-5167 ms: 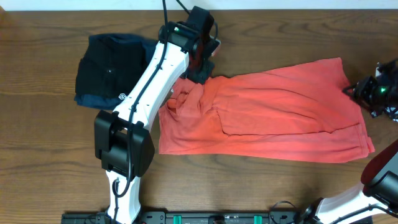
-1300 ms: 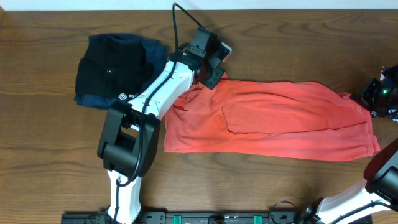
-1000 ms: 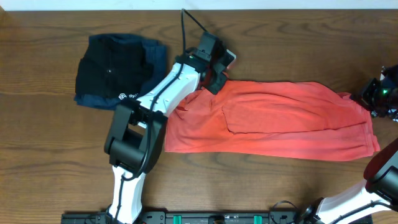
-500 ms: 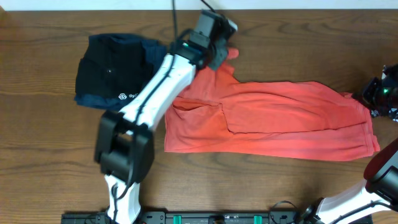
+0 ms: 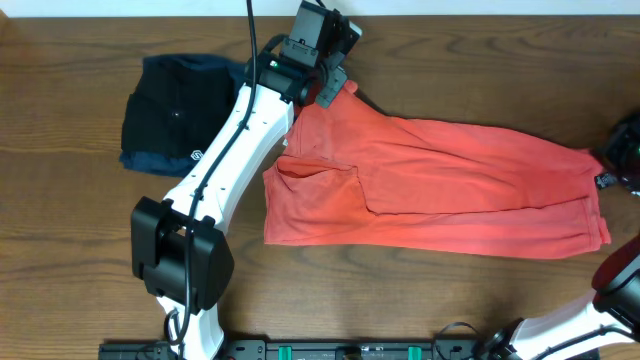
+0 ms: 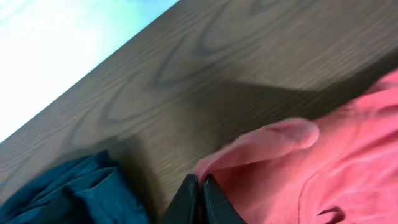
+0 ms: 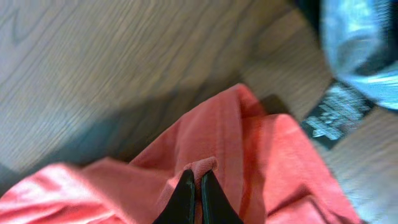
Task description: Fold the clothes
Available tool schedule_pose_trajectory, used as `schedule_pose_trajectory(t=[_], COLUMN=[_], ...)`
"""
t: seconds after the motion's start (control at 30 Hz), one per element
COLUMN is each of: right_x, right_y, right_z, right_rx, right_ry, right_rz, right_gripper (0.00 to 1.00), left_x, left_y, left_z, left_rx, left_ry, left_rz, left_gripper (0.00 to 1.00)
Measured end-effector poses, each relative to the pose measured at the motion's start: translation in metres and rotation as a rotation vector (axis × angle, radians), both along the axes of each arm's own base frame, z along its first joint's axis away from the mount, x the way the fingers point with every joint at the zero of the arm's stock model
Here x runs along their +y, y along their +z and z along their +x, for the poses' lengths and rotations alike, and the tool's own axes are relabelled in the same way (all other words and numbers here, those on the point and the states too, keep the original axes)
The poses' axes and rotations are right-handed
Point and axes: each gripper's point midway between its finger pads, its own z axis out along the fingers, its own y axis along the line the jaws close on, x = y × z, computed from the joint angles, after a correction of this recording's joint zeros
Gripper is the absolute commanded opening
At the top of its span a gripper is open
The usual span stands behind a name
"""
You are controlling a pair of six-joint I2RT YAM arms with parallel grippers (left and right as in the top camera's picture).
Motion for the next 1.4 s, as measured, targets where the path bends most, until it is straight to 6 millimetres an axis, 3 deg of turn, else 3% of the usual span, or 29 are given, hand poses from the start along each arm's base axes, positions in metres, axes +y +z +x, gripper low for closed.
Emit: schedule_pose_trajectory(t=[0.27,0.4,0.5,0.57,0.7,0.83,0.93,1.0,1.2,1.3,1.4], right_x=[-0.014,-0.013,-0.013,-0.015,-0.018,-0.018,-0.017,-0.017,-0.015,-0.015,-0.014], right_y=[0.002,0.003,0.004,0.005,0.007,0.007,0.007,0.007,0.007,0.007,0.007], right_z=[-0.007,-0.006,-0.005,-0.003,0.001,0.001,0.000,0.000,0.000,0.000,0.000], right_rx=[-0.022,-0.031,-0.035,-0.044,-0.063,-0.061,-0.057,-0.057,-0.059,-0.057,-0.057], right_ry=[-0.036,-0.035,-0.034,-0.035,-0.045,-0.056,-0.060,-0.060,-0.058,-0.058,-0.058], right_rz=[0.013,0.021,0.021,0.015,0.009,0.016,0.023,0.025,0.032,0.035,0.036], right_gripper=[0.01,0.01,0.01,0.01,0.01,0.01,0.01,0.01,0.01,0.01,0.01], left_x=[0.014,0.026,0.032,0.029,0.011,-0.008,-0.017,-0.023,-0.028,-0.026,-0.026], left_y=[-0.016,-0.034,-0.048,-0.052,-0.046,-0.032,-0.036,-0.051,-0.127,-0.146,-0.147], left_z=[-0.018,-0.049,-0.084,-0.092,-0.070,-0.040,-0.023,-0.013,-0.002,0.000,0.004], left_rx=[0.092,0.240,0.398,0.435,0.348,0.215,0.165,0.161,0.253,0.272,0.256], left_ry=[0.015,0.022,0.006,0.006,-0.013,-0.035,-0.052,-0.065,-0.077,-0.077,-0.073], left_rz=[0.068,0.113,0.129,0.109,0.023,-0.057,-0.079,-0.077,-0.027,-0.010,-0.007], left_gripper=[0.08,0.14,0.42,0.51,0.62,0.63,0.63,0.62,0.62,0.62,0.57])
